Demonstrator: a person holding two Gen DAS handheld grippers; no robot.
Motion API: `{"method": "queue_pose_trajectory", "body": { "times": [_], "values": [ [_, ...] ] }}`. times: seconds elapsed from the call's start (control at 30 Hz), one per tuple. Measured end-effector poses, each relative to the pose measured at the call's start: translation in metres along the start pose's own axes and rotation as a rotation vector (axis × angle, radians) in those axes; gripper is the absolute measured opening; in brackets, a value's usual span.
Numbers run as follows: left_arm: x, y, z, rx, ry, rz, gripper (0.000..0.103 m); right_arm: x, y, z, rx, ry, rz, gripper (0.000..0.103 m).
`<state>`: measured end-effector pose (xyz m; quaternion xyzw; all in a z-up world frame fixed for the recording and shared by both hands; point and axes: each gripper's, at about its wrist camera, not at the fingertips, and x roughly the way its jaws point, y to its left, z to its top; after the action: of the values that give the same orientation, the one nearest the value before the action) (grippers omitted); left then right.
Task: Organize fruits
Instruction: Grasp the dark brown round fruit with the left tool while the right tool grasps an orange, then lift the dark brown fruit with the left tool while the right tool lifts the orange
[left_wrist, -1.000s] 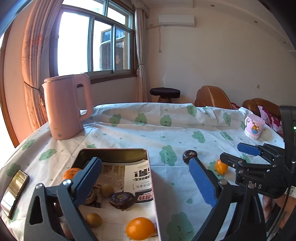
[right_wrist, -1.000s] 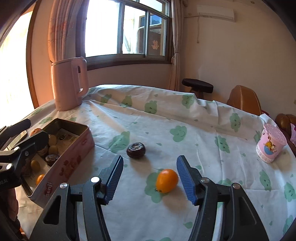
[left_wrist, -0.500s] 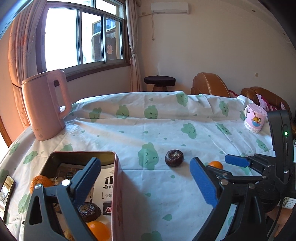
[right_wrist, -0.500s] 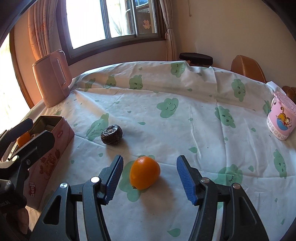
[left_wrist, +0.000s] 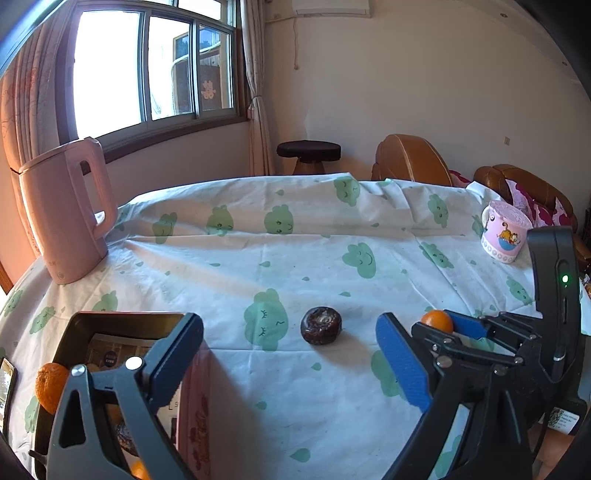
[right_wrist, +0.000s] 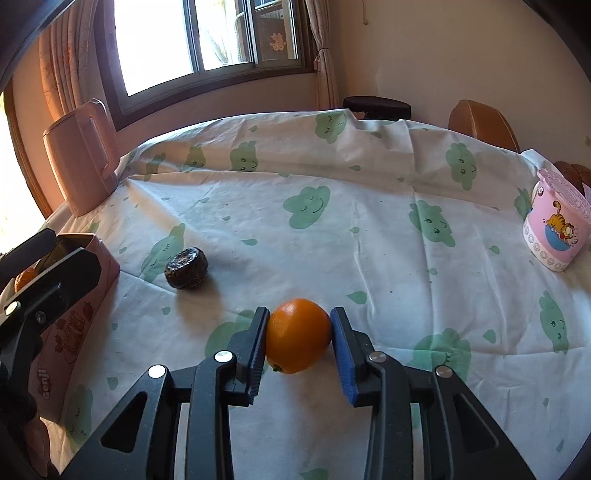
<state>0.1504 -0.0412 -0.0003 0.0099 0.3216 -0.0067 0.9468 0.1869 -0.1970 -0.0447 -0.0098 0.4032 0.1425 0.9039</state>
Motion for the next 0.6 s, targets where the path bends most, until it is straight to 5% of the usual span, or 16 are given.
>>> {"method": "queue_pose_trajectory", "body": {
  "times": [0.2, 0.6],
  "values": [
    [0.032, -0.012, 0.000, 0.015, 0.099, -0.031, 0.070, -0.004, -0.024, 0.001, 0.069, -0.022, -0.041, 0.036],
    [0.084, -0.016, 0.000, -0.014, 0.265, -0.080, 0.039, -0.004, -0.024, 0.001, 0.072, -0.029, -0.010, 0.036]
  ]
}}
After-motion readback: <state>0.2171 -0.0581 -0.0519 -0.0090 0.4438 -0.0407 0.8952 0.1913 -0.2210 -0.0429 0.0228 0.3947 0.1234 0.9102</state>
